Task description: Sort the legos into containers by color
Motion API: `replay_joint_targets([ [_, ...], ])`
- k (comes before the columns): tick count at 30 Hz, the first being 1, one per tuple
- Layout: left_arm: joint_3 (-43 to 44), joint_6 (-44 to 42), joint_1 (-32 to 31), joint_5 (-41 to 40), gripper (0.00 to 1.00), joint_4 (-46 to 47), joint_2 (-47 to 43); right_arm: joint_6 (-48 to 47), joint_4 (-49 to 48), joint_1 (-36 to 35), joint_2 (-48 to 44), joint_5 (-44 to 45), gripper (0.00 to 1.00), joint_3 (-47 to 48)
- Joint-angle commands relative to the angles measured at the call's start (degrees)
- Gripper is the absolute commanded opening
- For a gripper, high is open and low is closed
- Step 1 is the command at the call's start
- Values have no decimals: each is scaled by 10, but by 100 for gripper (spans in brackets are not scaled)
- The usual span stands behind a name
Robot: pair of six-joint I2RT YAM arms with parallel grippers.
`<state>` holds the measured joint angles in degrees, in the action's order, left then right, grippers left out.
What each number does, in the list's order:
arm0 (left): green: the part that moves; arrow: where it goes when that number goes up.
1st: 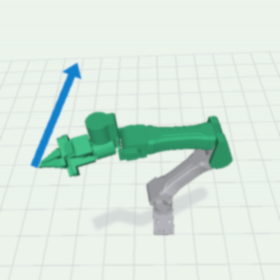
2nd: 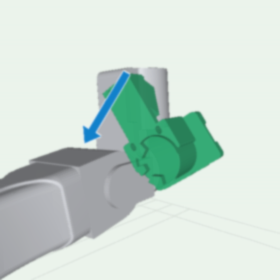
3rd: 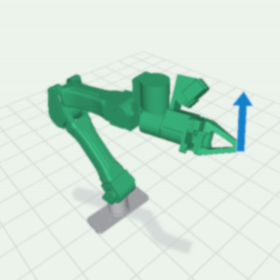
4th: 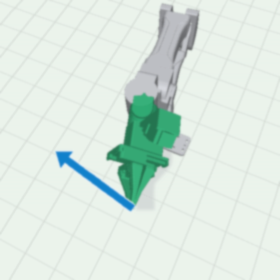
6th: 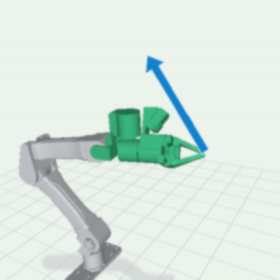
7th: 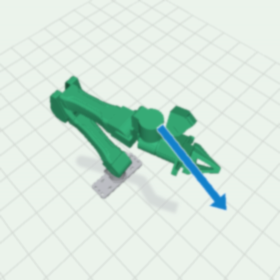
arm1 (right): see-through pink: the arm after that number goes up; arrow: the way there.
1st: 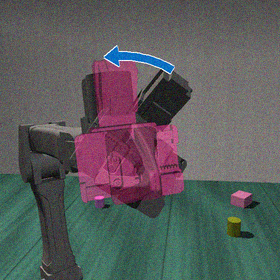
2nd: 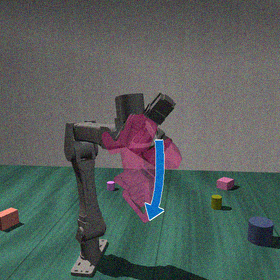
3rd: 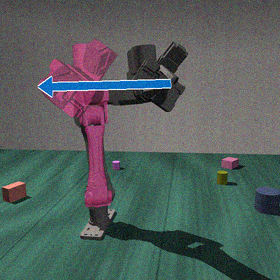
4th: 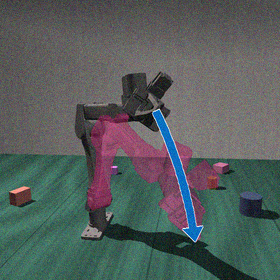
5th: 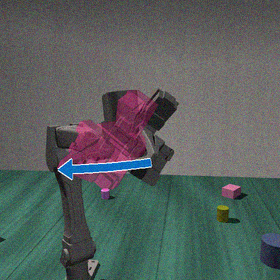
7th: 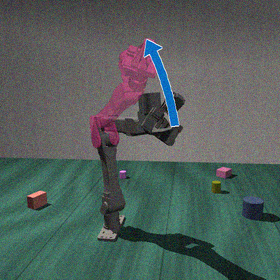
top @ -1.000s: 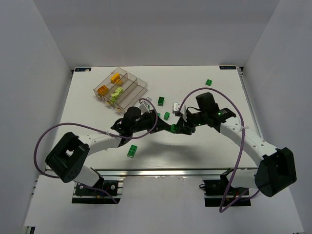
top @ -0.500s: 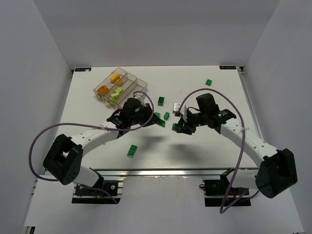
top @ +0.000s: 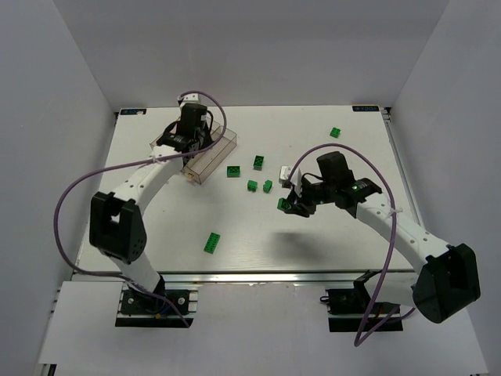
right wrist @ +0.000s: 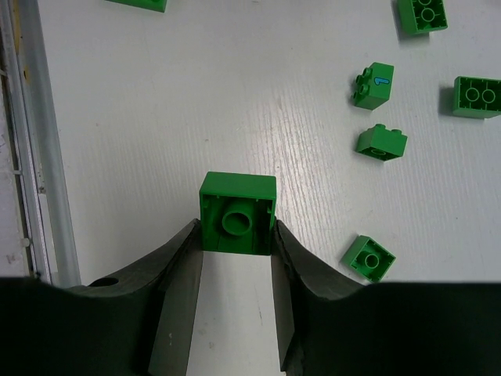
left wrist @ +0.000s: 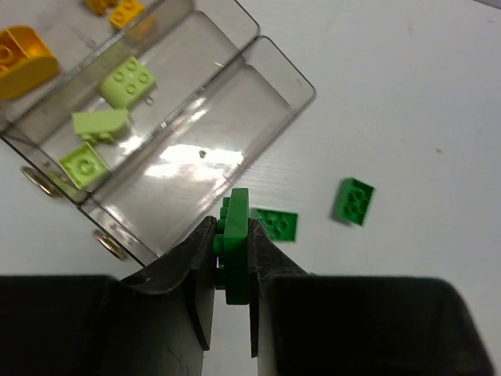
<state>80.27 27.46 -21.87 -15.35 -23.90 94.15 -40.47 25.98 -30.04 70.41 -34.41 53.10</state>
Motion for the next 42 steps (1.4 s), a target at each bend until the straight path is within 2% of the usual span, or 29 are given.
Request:
replay_joint_targets([
  [1,57,-64,13,-66,0,-62,60,7,-16,-3,-17,2,0,-9],
  [6,121,-87,21,-83,0,-77,125,8,-22,-3,-21,5,0,-15],
  [11,142,-104,22,-92,0,-77,167,11,-26,-2,-23,7,0,-19],
  [12,147,-106,22,-92,5,-81,173,12,-28,-3,-23,8,0,-19],
  [13,159,-108,22,-90,26,-85,178,12,-28,-2,-23,8,0,-19],
  [15,168,-109,22,-83,38,-95,190,14,-29,-2,-22,10,0,-19],
  [16,173,-109,22,-79,49,-96,191,15,-32,-2,-20,12,0,-19],
  [20,176,-108,22,-71,67,-98,179,23,-37,-2,-17,16,0,-16],
  [25,155,-101,22,-68,69,-95,131,37,-45,-2,-4,21,0,-6],
  [29,105,-80,23,-60,67,-93,69,45,-56,-3,12,22,0,13],
  [30,61,-66,24,-56,64,-88,49,49,-59,-3,17,23,0,18],
  [32,1,-50,25,-29,56,-58,-25,71,-82,-5,33,33,0,36],
  [33,-71,-33,26,-14,40,-45,-54,84,-95,-6,41,39,0,41],
  [34,-109,-24,26,3,34,-30,-83,100,-110,-9,56,54,0,47],
  [36,-180,0,27,48,29,4,-166,134,-140,-20,77,62,0,64],
  [37,-240,10,27,59,30,10,-192,145,-151,-32,102,76,0,86],
  [39,-293,35,28,84,35,17,-270,191,-175,-47,131,98,0,125],
  [40,-339,46,28,91,46,20,-295,207,-181,-61,164,118,0,142],
  [42,-380,71,28,106,57,29,-373,252,-187,-76,219,137,0,178],
])
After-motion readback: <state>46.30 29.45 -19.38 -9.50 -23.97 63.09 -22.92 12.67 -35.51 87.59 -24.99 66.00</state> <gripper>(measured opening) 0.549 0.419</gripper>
